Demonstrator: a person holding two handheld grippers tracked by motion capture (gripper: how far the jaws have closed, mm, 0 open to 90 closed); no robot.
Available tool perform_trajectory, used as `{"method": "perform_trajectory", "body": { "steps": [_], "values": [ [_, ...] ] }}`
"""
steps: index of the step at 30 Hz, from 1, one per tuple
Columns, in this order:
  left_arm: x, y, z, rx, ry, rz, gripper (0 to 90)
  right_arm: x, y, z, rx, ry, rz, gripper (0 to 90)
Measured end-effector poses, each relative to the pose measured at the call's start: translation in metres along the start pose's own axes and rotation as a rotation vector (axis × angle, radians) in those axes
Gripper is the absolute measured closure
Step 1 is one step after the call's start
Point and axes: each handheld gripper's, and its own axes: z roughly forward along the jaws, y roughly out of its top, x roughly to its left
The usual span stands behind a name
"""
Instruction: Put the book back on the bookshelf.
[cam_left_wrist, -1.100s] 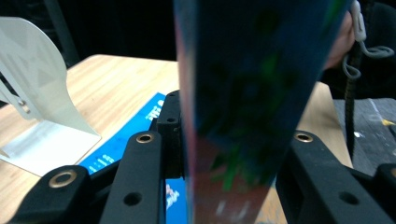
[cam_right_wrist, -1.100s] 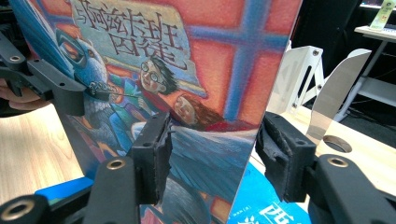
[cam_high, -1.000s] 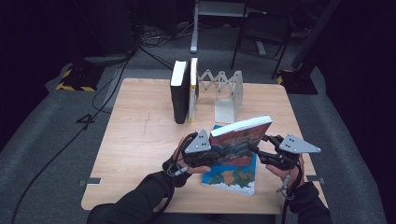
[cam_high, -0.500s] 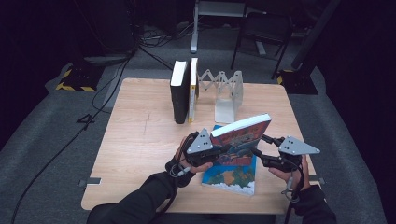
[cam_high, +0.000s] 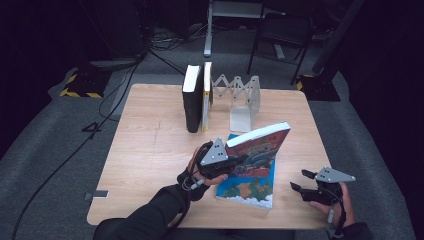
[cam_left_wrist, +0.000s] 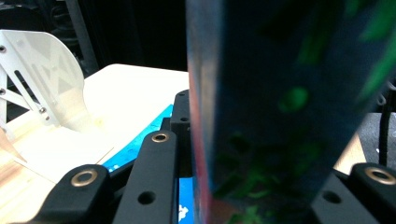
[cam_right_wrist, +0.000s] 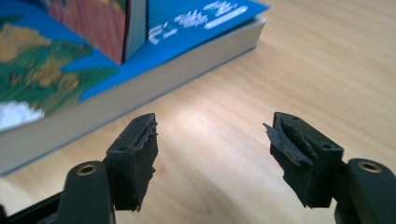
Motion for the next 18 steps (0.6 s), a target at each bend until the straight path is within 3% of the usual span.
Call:
{"method": "perform_trajectory", "body": {
  "steps": [6,10,14,18],
  "values": [
    [-0.006,0.002,0.003,0.009,0.073,-0.006,74.1,-0.001,-0.015,0.004,0.035,0.012,0.018,30.5],
    [-0.002,0.003,0.005,0.011,0.073,-0.025,74.1,-0.007,-0.023,0.008,0.059,0.002,0.043,30.7],
    [0.002,0.005,0.007,0.016,0.073,-0.043,74.2,-0.010,-0.023,0.006,0.039,0.001,0.072,30.9],
    [0.003,0.007,0.010,0.015,0.075,-0.049,74.2,-0.010,-0.023,0.007,0.047,0.007,0.071,30.9]
  ]
}}
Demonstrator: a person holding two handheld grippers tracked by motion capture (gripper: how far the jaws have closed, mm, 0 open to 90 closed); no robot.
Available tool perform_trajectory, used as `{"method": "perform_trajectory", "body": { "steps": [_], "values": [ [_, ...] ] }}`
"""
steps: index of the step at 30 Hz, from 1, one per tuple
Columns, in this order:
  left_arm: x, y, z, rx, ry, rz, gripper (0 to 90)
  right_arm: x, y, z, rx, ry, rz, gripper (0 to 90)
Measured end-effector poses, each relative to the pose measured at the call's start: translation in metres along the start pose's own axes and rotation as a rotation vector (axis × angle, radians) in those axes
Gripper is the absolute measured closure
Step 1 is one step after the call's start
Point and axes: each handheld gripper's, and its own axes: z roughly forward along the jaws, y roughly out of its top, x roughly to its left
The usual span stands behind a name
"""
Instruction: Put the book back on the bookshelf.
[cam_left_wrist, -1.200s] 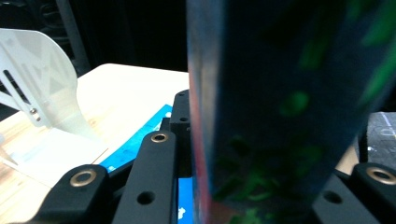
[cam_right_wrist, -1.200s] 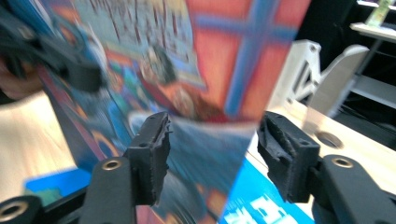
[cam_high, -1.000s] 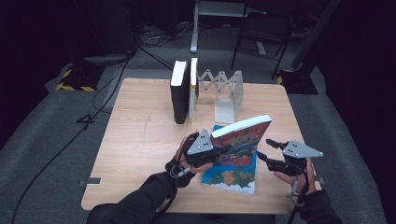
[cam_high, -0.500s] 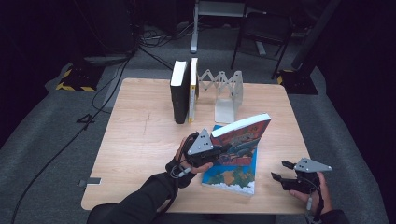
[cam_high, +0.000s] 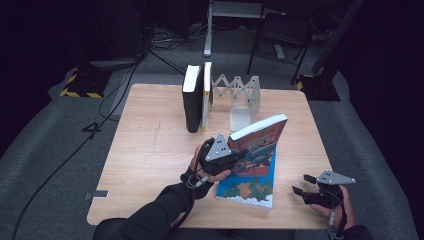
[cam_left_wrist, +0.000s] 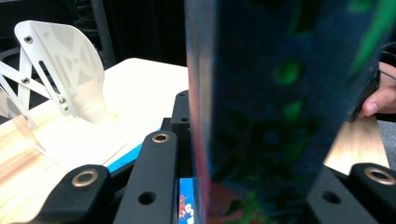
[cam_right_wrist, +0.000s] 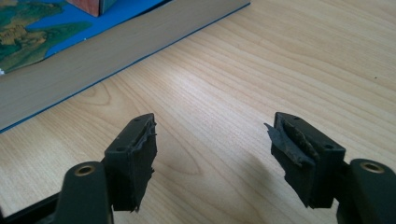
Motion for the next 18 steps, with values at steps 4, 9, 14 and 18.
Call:
{"method": "perform_trajectory", "body": {
  "steps": [4,9,14,18],
  "values": [
    [-0.001,0.005,0.005,-0.002,0.010,0.014,74.2,0.001,0.001,0.001,-0.001,0.007,-0.006,31.1],
    [-0.002,0.014,0.012,-0.005,0.027,0.015,74.2,0.002,0.001,0.002,-0.001,0.013,-0.007,31.4],
    [0.000,0.021,0.014,-0.016,0.051,0.018,74.3,0.001,0.001,0.002,0.001,0.009,-0.004,31.4],
    [0.009,0.029,0.010,-0.035,0.085,0.013,74.3,0.000,0.000,0.002,0.000,0.005,0.001,31.4]
  ]
}}
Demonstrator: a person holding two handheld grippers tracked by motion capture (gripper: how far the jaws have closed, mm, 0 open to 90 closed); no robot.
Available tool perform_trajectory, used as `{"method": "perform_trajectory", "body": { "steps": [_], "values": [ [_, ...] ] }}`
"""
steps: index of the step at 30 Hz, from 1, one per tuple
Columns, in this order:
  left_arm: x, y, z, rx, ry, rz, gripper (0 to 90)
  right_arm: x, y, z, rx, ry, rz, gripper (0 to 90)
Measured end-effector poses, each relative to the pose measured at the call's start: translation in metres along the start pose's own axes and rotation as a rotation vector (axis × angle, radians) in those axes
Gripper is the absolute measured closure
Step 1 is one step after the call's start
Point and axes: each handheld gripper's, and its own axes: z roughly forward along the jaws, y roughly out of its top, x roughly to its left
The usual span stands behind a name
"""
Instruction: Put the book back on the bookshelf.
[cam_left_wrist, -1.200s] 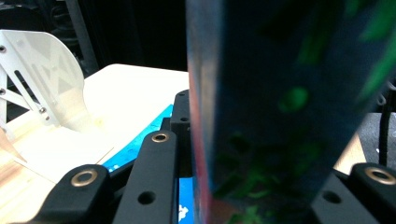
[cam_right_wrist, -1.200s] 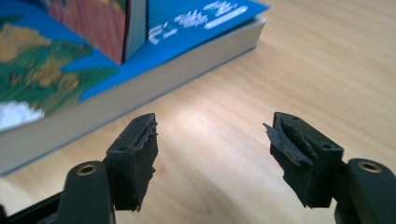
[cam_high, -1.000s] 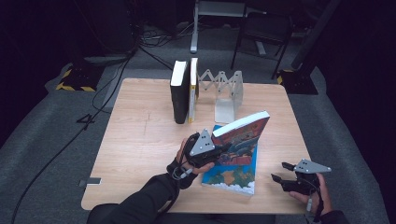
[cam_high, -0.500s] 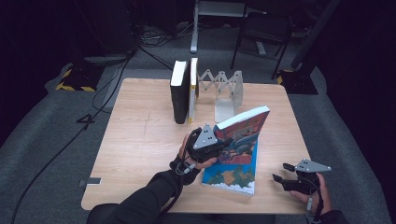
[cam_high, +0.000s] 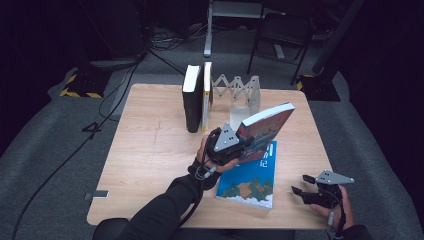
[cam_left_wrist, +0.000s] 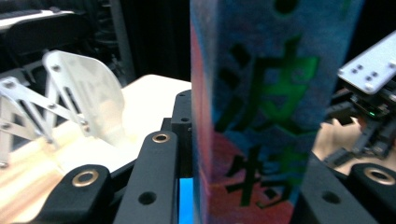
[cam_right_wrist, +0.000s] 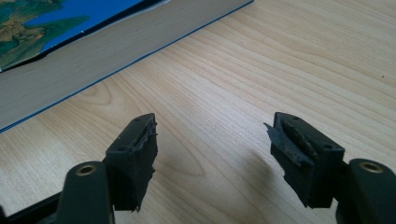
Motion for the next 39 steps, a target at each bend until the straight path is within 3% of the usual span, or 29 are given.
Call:
{"method": "perform_trajectory", "body": {
  "steps": [3,6,7,12,13,22,27,30,33,37,39],
  "values": [
    [0.006,0.003,-0.003,-0.006,0.018,-0.003,74.3,0.001,0.000,0.000,0.004,0.000,-0.001,31.4],
    [0.020,0.007,-0.011,-0.024,0.077,-0.010,74.2,0.001,0.000,0.001,0.005,0.006,-0.002,31.5],
    [0.020,0.007,-0.011,-0.024,0.077,-0.010,74.3,0.001,0.000,0.001,0.005,0.006,-0.002,31.5],
    [0.046,0.004,-0.020,-0.032,0.185,-0.023,74.2,0.000,-0.001,0.002,0.007,0.004,0.001,32.0],
    [0.046,0.004,-0.020,-0.032,0.185,-0.023,74.2,0.000,-0.001,0.002,0.007,0.004,0.001,32.0],
    [0.073,-0.023,-0.028,-0.048,0.307,-0.097,74.1,0.000,-0.001,0.003,0.019,0.008,0.000,32.2],
    [0.080,-0.038,-0.024,-0.034,0.341,-0.128,74.1,0.001,-0.001,0.003,0.019,0.002,-0.007,32.7],
    [0.084,-0.048,-0.022,-0.028,0.343,-0.169,74.0,0.000,-0.001,0.003,0.015,0.003,-0.004,32.7],
    [0.087,-0.055,-0.022,-0.052,0.346,-0.200,74.0,0.001,-0.001,0.003,0.016,0.006,-0.004,32.7],
    [0.088,-0.058,-0.025,-0.051,0.344,-0.187,73.9,0.001,-0.001,0.002,0.010,0.007,-0.005,32.8],
    [0.087,-0.062,-0.027,-0.035,0.351,-0.159,73.7,0.001,-0.001,0.003,0.015,0.010,-0.005,32.7]
  ]
}}
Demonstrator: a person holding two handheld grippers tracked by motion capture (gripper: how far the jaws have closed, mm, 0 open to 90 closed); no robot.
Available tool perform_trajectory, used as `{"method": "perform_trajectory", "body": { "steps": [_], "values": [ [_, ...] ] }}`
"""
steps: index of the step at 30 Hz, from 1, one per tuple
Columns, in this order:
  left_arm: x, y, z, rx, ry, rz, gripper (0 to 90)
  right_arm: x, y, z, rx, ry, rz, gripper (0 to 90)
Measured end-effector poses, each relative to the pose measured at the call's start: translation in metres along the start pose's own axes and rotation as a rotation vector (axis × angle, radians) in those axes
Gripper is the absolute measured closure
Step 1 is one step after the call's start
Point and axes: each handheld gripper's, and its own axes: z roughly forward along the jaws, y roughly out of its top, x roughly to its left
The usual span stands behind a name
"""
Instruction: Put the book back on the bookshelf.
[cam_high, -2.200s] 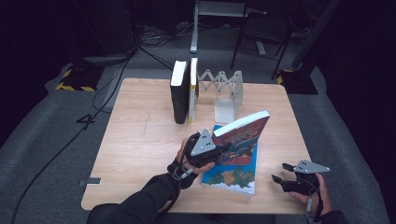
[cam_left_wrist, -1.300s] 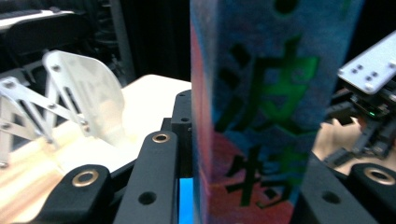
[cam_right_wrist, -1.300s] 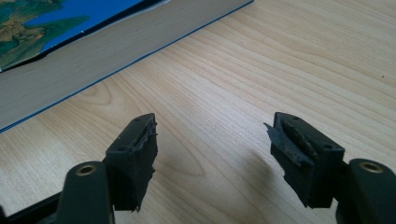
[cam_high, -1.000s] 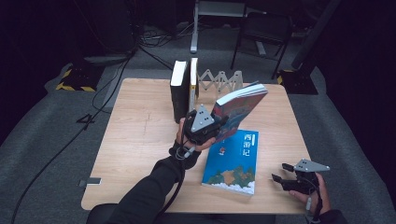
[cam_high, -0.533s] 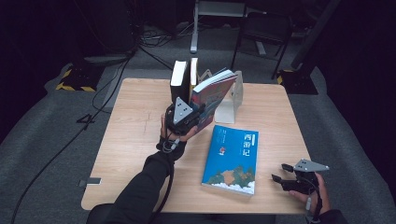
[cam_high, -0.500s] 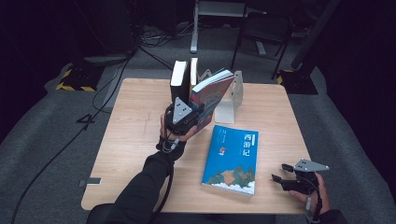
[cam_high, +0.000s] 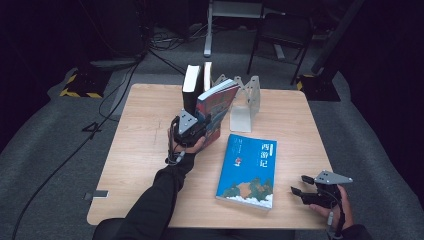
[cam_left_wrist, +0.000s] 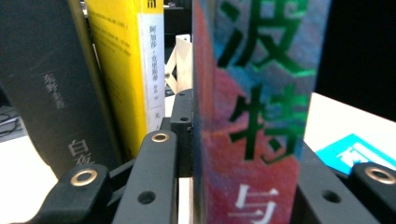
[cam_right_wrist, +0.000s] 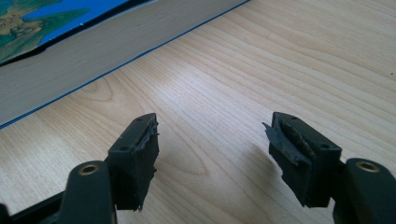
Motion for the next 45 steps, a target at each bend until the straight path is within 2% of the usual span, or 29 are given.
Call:
{"method": "perform_trajectory", "body": {
  "steps": [3,7,9,14,16,19,21,22,23,25,26,27,30,32,34,36,41,45],
  "values": [
    [0.002,-0.003,-0.003,0.007,-0.004,0.002,73.5,0.000,0.000,0.000,-0.001,0.002,0.001,32.7],
    [0.011,-0.011,-0.010,0.041,0.011,0.009,73.4,0.001,0.000,0.000,0.001,0.003,-0.008,32.8],
    [0.017,-0.014,-0.013,0.050,0.002,-0.003,73.3,0.001,0.000,0.001,0.002,0.003,-0.011,32.8],
    [0.025,-0.020,-0.021,0.052,-0.034,-0.005,72.6,0.000,-0.001,0.001,0.006,0.003,-0.002,32.8],
    [0.026,-0.023,-0.021,0.075,-0.047,-0.005,71.0,0.000,0.000,0.001,0.007,0.004,-0.006,32.8],
    [0.028,-0.035,-0.020,0.135,-0.065,0.011,70.3,0.001,0.000,0.000,0.004,0.003,-0.011,32.8],
    [0.030,-0.040,-0.020,0.154,-0.078,-0.006,70.3,0.001,0.000,0.000,0.003,0.002,-0.011,32.9],
    [0.031,-0.045,-0.019,0.184,-0.085,-0.005,70.1,0.001,0.000,0.000,0.005,0.002,-0.010,32.9],
    [0.031,-0.045,-0.019,0.184,-0.085,-0.005,70.0,0.001,0.000,0.000,0.005,0.002,-0.010,32.9],
    [0.030,-0.053,-0.019,0.229,-0.083,0.014,68.2,0.000,-0.001,0.000,0.007,0.004,-0.013,33.0],
    [0.029,-0.061,-0.019,0.270,-0.096,0.020,67.5,0.000,-0.001,0.000,0.007,0.003,-0.012,33.0],
    [0.029,-0.061,-0.019,0.270,-0.096,0.020,67.5,0.000,-0.001,0.000,0.007,0.003,-0.012,33.0],
    [0.027,-0.073,-0.019,0.340,-0.104,0.038,67.8,0.001,-0.001,0.001,0.010,0.005,-0.013,33.0],
    [0.025,-0.075,-0.019,0.342,-0.102,0.038,68.6,0.001,0.000,0.000,0.006,0.006,-0.022,33.0],
    [0.022,-0.075,-0.017,0.341,-0.100,0.012,71.0,0.001,0.000,0.000,0.004,0.004,-0.021,33.0],
    [0.018,-0.074,-0.014,0.340,-0.075,0.004,72.3,0.001,0.000,0.000,0.005,0.002,-0.016,33.0],
    [0.000,-0.071,0.000,0.336,-0.055,-0.012,73.1,0.001,0.000,0.000,0.007,-0.003,-0.014,33.3],
    [-0.012,-0.069,0.012,0.336,-0.006,-0.021,73.6,0.000,-0.001,0.000,0.008,-0.006,-0.010,33.4]
  ]
}}
